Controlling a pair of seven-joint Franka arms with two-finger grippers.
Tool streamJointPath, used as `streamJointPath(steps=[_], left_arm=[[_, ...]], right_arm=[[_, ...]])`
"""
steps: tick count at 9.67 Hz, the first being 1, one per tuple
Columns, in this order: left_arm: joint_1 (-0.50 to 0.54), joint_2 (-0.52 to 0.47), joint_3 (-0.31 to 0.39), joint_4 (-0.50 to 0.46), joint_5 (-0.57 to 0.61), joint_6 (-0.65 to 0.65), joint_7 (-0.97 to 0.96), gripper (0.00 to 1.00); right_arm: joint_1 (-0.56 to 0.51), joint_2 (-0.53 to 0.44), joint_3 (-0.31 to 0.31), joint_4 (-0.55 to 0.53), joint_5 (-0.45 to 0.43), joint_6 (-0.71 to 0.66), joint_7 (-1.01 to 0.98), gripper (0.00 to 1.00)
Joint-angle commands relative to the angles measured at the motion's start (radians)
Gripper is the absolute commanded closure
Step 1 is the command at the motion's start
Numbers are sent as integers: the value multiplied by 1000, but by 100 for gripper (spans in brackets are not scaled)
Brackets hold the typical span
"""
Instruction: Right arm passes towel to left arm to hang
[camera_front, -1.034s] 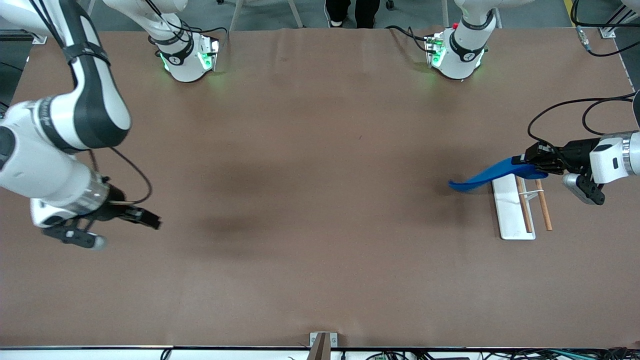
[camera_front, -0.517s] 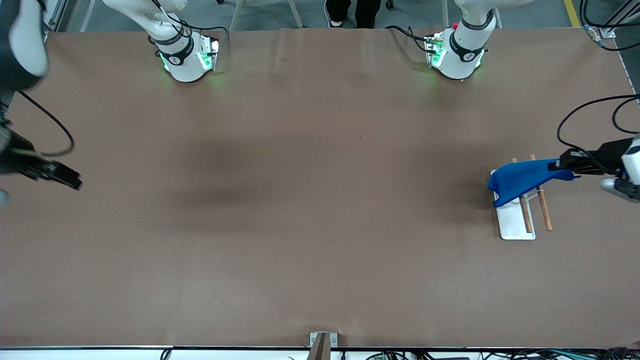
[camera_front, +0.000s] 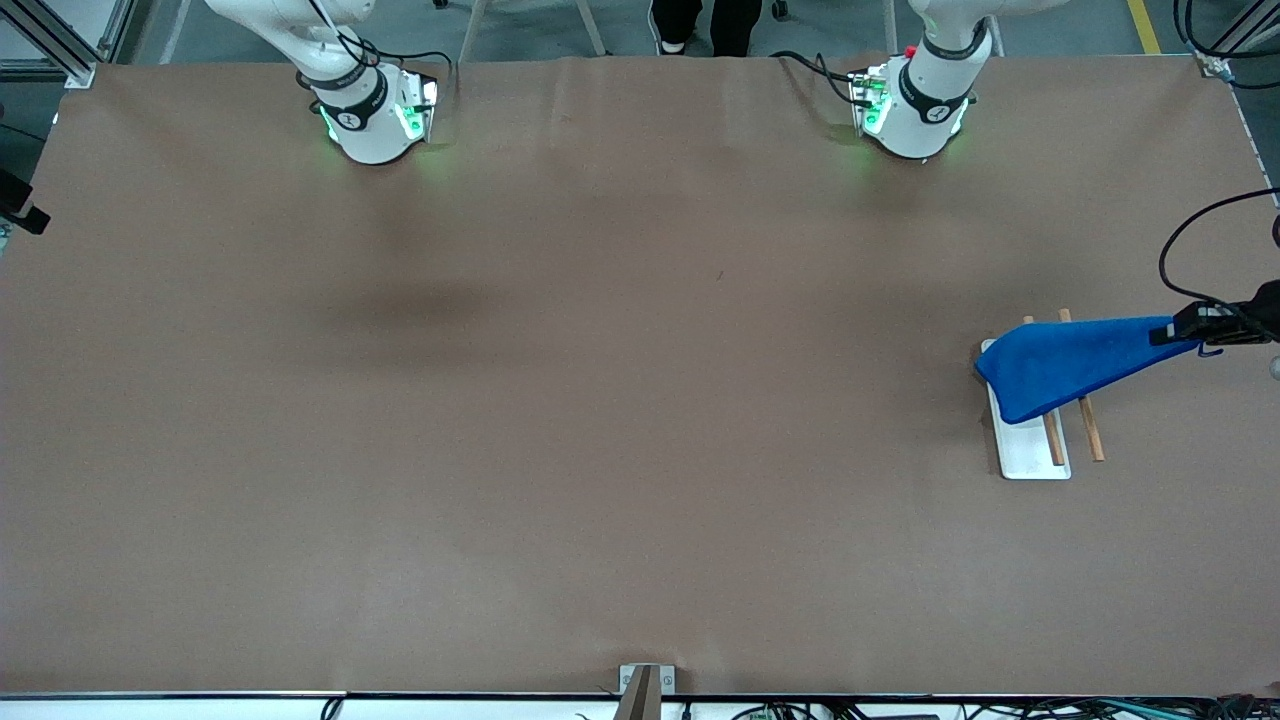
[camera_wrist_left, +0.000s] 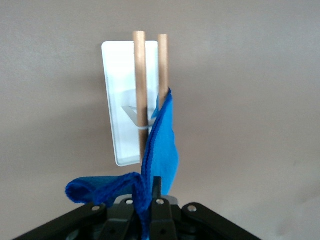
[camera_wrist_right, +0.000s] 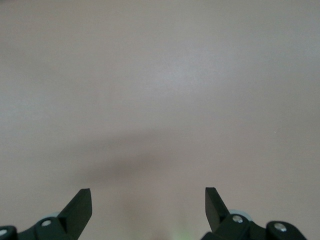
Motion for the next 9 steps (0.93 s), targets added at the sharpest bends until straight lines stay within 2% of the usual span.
streamJointPath(steps=[1, 2, 5, 6, 7, 8, 9], left_arm=[[-4, 152, 26, 111, 13, 25, -3, 99], [5, 200, 38, 150, 13, 29, 11, 99], [28, 266, 40, 161, 4, 71, 9, 96], [28, 274, 40, 161, -6, 81, 9, 86], [21, 268, 40, 161, -47, 91, 9, 25], [22, 239, 40, 161, -79, 123, 11, 0], [19, 220, 34, 163, -78, 124, 6, 0]], right_arm=[[1, 7, 9, -8, -14, 40, 1, 0], [-1, 7, 9, -8, -14, 38, 1, 0], [-1, 7, 6, -8, -12, 32, 1, 0], [-1, 7, 6, -8, -12, 32, 1, 0], [1, 7, 8, -8, -12, 32, 1, 0], [1, 7, 8, -8, -11, 32, 1, 0], [1, 7, 8, -8, -11, 32, 1, 0]])
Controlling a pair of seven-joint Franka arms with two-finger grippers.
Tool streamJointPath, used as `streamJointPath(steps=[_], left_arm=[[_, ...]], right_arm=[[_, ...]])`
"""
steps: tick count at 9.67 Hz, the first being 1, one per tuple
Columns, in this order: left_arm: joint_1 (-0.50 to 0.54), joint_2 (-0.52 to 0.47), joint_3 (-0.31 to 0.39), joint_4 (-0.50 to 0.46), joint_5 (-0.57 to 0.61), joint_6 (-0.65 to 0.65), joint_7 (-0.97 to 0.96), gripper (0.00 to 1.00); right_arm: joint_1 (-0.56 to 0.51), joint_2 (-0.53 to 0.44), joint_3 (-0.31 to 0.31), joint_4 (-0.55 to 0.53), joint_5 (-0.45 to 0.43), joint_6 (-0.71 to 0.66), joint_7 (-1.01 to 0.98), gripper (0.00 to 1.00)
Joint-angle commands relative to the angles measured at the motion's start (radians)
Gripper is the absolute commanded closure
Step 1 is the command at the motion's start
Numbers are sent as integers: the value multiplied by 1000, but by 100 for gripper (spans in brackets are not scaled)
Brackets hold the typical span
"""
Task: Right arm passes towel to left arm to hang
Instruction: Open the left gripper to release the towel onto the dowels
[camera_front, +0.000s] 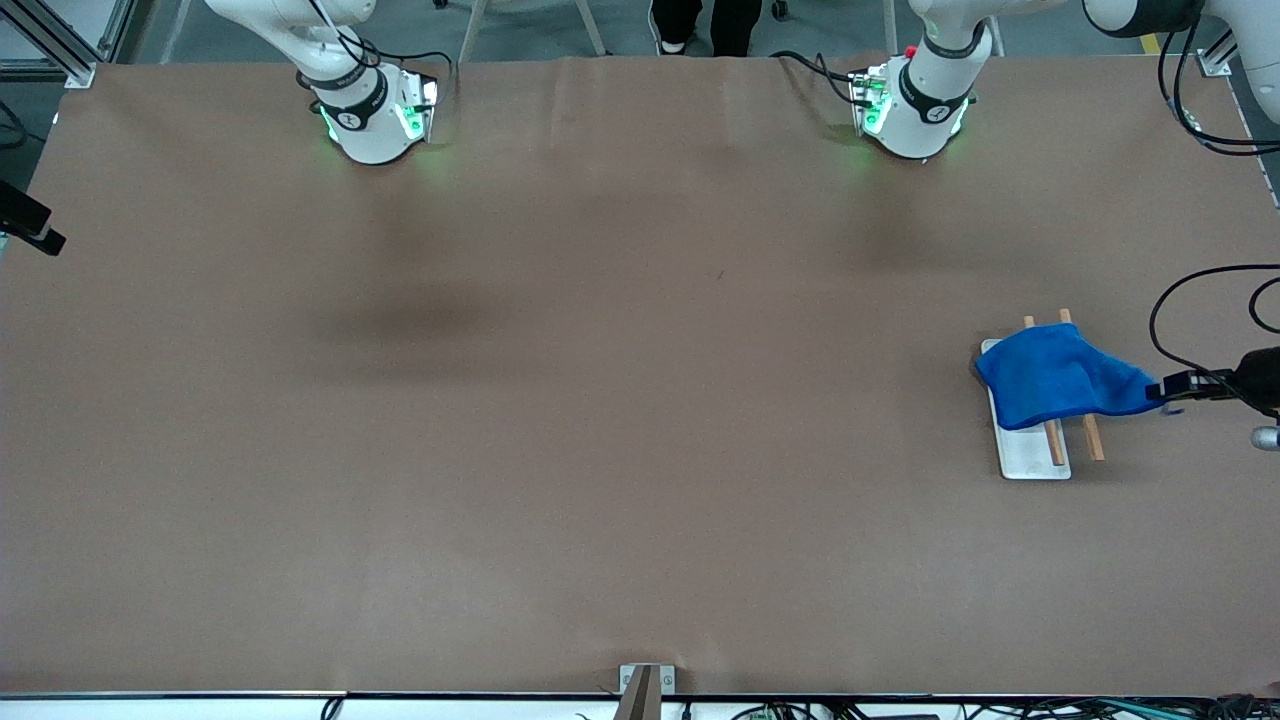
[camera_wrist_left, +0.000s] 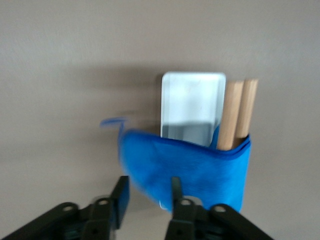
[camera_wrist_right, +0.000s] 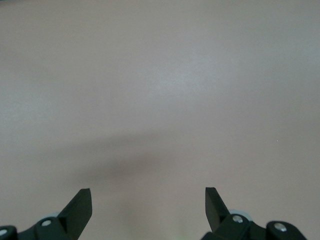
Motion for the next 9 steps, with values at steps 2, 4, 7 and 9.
streamJointPath(steps=[2, 4, 7, 9], left_arm=[[-2, -79, -80, -9, 44, 99, 5, 0], [-6, -189, -169, -23, 179, 115, -52, 0], [-37, -417, -300, -182, 330, 101, -295, 0], [-39, -528, -404, -214, 342, 2, -426, 0]], right_arm=[[0, -9, 2, -7, -9, 2, 1, 0], [-3, -7, 3, -11, 1, 8, -6, 0], [-12, -9, 3, -14, 24, 6, -10, 0], [-11, -7, 2, -13, 23, 3, -11, 0]])
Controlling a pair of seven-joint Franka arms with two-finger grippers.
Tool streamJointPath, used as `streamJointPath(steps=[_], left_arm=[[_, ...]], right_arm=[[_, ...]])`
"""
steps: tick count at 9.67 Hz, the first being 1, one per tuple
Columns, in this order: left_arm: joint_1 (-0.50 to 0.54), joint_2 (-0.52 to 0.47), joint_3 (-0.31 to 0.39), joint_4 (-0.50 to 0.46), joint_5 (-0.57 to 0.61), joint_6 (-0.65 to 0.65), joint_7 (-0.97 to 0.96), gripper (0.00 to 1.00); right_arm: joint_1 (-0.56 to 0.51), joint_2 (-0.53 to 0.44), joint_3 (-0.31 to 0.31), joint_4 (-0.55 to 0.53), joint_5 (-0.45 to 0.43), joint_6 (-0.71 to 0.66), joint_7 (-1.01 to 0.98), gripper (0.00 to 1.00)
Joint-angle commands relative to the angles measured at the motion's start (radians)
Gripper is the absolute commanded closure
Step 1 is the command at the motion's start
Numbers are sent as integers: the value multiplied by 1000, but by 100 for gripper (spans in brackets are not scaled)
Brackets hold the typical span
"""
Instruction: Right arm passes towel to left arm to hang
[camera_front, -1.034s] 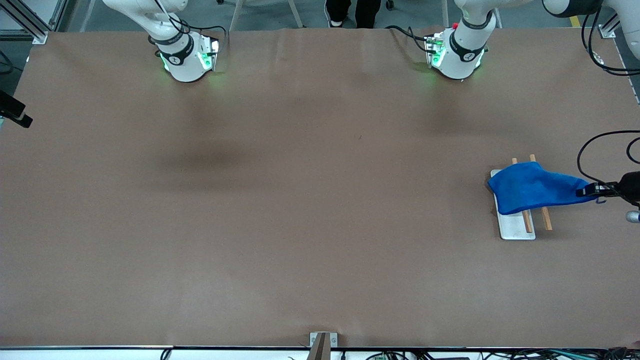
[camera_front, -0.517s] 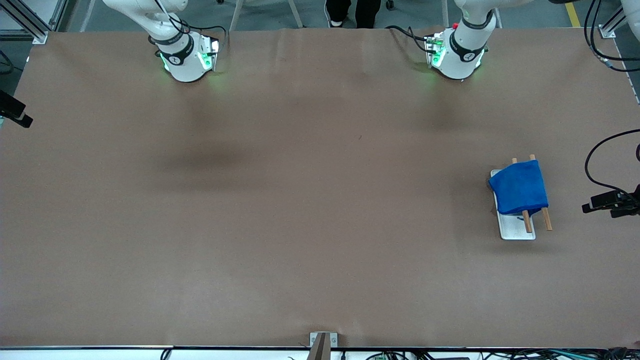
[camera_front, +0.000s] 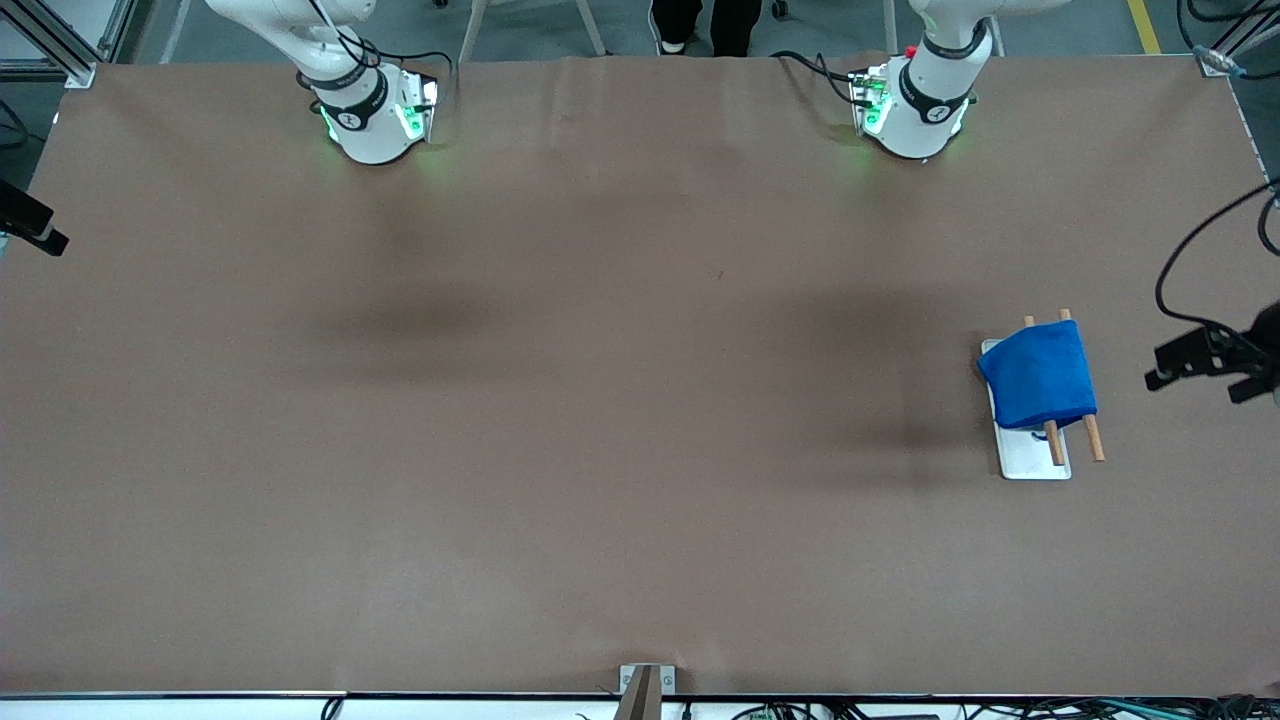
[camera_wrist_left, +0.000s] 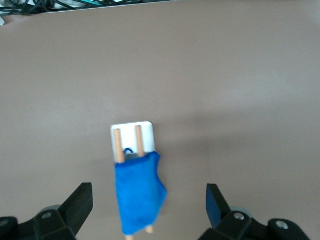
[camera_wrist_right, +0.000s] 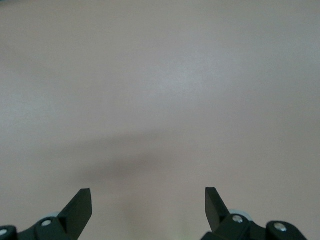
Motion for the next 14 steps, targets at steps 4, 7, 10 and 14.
streamJointPath(steps=[4, 7, 10, 14], left_arm=[[-13, -116, -110, 46, 45, -249, -86, 0], [-20, -119, -101, 119, 48, -287, -92, 0], [-16, -150, -100, 108, 51, -336, -217, 0], [-35, -185, -104, 88, 86, -379, -253, 0]], right_arm=[[-10, -8, 3, -5, 11, 7, -10, 0], [-2, -8, 4, -3, 11, 8, -10, 0], [-2, -8, 4, -3, 11, 8, -10, 0], [-7, -8, 4, -3, 11, 6, -10, 0]])
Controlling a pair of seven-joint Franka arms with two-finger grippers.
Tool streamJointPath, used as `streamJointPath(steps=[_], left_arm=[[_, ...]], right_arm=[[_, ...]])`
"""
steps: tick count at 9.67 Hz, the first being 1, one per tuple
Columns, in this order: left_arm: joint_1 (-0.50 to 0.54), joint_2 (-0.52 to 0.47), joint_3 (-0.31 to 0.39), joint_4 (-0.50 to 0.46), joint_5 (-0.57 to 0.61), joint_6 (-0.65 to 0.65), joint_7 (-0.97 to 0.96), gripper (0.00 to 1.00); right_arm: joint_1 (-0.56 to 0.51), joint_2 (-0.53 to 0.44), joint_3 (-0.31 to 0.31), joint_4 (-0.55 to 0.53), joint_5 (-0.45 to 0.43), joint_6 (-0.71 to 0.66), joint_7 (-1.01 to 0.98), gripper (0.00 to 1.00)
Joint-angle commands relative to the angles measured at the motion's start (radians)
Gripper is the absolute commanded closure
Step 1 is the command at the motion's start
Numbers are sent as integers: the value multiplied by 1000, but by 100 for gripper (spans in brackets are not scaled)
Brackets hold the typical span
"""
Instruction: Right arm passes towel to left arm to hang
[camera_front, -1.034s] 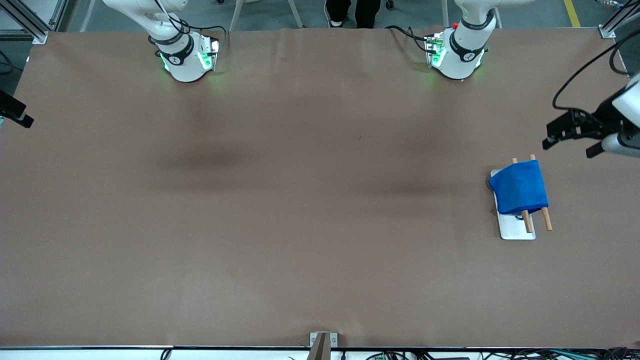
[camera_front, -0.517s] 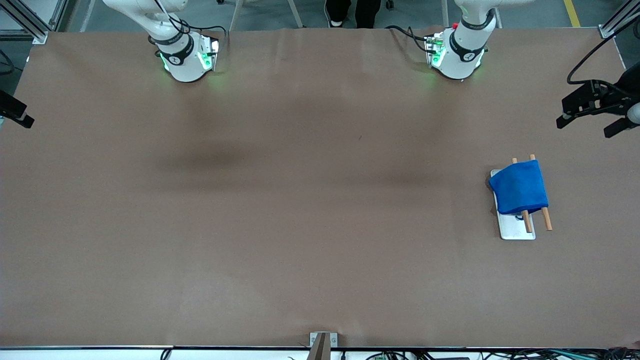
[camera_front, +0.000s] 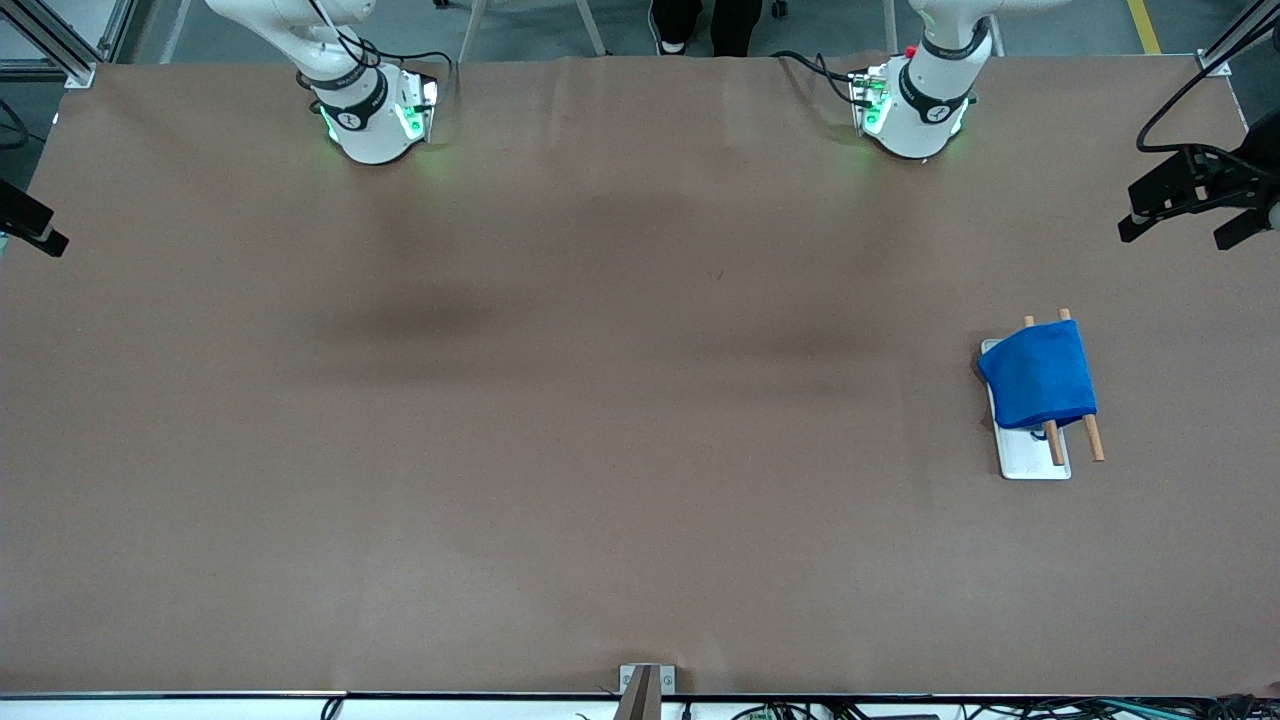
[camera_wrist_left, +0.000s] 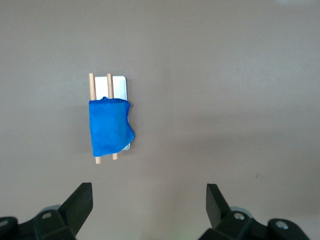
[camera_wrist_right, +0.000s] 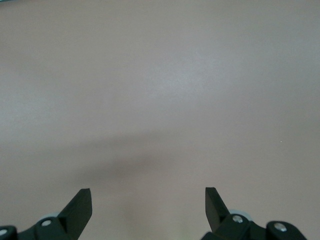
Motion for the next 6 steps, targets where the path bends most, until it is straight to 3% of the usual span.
streamJointPath(steps=[1, 6], left_arm=[[-6, -26, -4, -47, 23, -25, -20, 0], [-6, -34, -12, -63, 35, -21, -20, 0]], right_arm=[[-7, -7, 3, -3, 10, 2, -9, 0], [-7, -7, 3, -3, 10, 4, -9, 0]])
